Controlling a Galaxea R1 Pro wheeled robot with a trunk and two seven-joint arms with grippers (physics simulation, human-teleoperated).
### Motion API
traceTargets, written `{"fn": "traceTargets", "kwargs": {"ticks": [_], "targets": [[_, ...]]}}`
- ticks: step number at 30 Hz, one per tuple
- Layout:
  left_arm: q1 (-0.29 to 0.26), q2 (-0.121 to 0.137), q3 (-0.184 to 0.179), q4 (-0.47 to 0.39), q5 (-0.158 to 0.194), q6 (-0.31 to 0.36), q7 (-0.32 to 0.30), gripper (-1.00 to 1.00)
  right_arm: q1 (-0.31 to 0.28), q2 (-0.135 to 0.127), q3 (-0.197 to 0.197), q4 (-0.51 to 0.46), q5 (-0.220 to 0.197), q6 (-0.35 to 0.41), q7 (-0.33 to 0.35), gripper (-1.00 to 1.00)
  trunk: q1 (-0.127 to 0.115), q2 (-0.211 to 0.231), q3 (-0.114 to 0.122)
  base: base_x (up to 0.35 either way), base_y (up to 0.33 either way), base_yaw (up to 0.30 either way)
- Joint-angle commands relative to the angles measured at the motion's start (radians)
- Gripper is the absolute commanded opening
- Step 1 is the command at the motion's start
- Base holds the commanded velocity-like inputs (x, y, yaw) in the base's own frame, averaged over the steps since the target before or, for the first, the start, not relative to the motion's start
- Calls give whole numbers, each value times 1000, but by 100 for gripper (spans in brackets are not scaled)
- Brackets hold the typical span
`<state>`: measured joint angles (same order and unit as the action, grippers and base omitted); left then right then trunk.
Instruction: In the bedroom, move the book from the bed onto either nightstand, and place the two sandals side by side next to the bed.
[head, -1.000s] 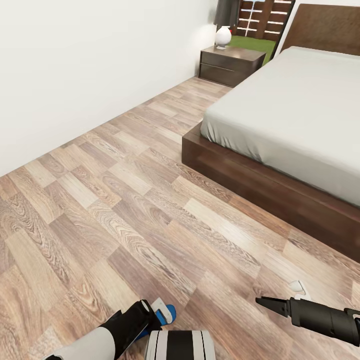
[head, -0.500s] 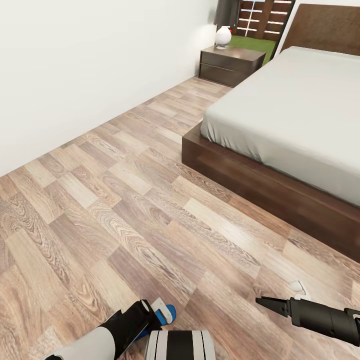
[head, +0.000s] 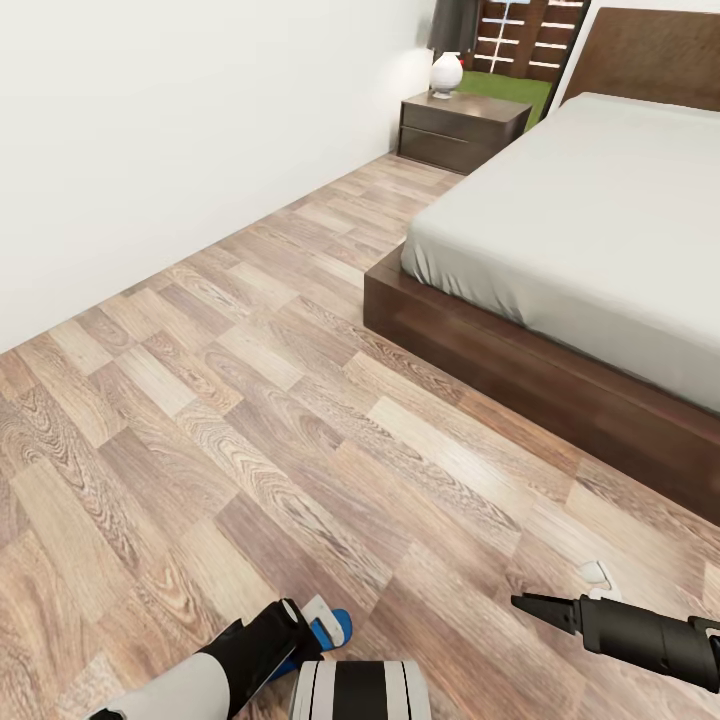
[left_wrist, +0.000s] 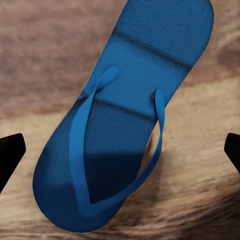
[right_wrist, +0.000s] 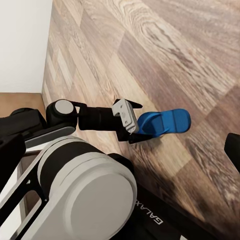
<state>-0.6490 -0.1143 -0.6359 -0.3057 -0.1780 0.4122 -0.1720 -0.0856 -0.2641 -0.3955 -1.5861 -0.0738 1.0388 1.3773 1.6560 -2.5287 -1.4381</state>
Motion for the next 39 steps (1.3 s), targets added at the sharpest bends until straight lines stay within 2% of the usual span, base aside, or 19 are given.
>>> {"fn": "traceTargets", "kwargs": {"ticks": [1,39], "targets": [[0,0,1,-2,-11,4,-6,100,0,0,0,0,-3,8,1,100,0,0,-1,0,0,0],[-12,6,4,-1,-8,4,7,100,0,-1,0,0,-3,8,1,100,0,0,-1,0,0,0]]}}
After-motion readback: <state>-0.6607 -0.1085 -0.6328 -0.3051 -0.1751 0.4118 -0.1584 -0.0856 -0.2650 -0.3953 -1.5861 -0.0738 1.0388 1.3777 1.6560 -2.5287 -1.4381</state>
